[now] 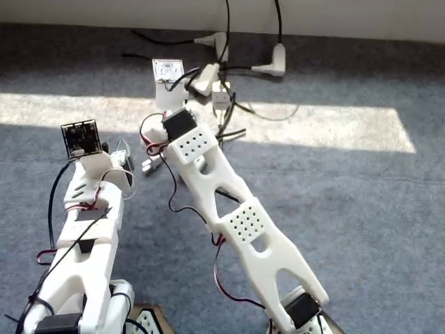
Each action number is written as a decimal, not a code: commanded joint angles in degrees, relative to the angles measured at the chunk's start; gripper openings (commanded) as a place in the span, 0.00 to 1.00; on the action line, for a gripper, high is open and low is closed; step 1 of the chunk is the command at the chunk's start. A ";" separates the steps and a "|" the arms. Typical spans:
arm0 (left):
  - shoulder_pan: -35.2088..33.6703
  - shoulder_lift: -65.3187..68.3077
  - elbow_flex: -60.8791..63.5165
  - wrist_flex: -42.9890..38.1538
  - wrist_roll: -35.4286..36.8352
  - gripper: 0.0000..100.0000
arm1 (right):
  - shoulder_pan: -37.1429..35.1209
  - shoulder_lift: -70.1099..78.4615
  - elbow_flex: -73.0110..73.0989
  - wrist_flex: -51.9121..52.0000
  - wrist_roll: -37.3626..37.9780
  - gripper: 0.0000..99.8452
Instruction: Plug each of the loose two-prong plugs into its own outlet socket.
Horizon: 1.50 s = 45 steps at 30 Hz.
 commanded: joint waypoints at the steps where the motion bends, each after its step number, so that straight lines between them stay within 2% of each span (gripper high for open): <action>1: -0.22 -1.19 -1.45 -1.41 -0.18 0.13 | 1.01 -9.01 -6.81 2.59 -0.53 0.25; 3: 1.19 -1.19 -2.33 -1.41 -3.43 0.13 | 1.71 -11.74 -6.81 3.91 -0.53 0.25; 6: 2.51 -1.01 -4.97 -0.97 -15.65 0.13 | 3.03 -15.96 -6.81 6.02 -0.53 0.25; 9: 4.62 -0.57 -9.45 2.20 -21.10 0.13 | 4.44 -20.35 -6.73 7.87 -0.53 0.25; 11: 5.93 1.71 -17.19 11.60 -25.23 0.15 | 5.49 -23.60 -6.55 8.31 -0.53 0.25; 14: 6.81 11.03 -34.42 27.78 -26.46 0.19 | 7.87 -28.18 -6.20 8.40 -0.53 0.25; 16: 7.16 20.79 -49.54 40.00 -26.81 0.21 | 9.89 -30.64 -6.20 8.48 -0.53 0.25; 20: 8.22 42.95 -82.15 67.60 -32.70 0.21 | 14.46 -34.95 -6.20 8.48 -0.53 0.25; 23: 9.10 58.33 -106.07 85.01 -37.01 0.21 | 17.63 -37.85 -6.20 8.48 -0.53 0.25; 28: 11.03 80.48 -140.09 102.33 -50.11 0.21 | 23.34 -41.89 -6.20 8.48 -0.53 0.25; 31: 11.65 90.95 -154.24 106.90 -56.79 0.21 | 25.45 -43.03 -6.20 8.48 -0.53 0.25; 34: 11.74 96.13 -159.16 107.16 -56.88 0.21 | 26.42 -43.12 -6.20 8.48 -0.53 0.25; 37: 11.21 96.40 -156.53 107.25 -57.41 0.21 | 26.86 -43.12 -6.20 8.40 -0.53 0.25; 40: 9.89 95.52 -152.04 107.25 -61.98 0.21 | 27.03 -43.12 -6.20 8.40 -0.53 0.25; 42: 9.36 93.32 -148.97 107.25 -64.26 0.21 | 27.03 -43.12 -6.20 8.40 -0.53 0.25; 45: 9.98 86.73 -142.73 107.34 -63.82 0.21 | 27.03 -43.03 -6.20 8.40 -0.53 0.25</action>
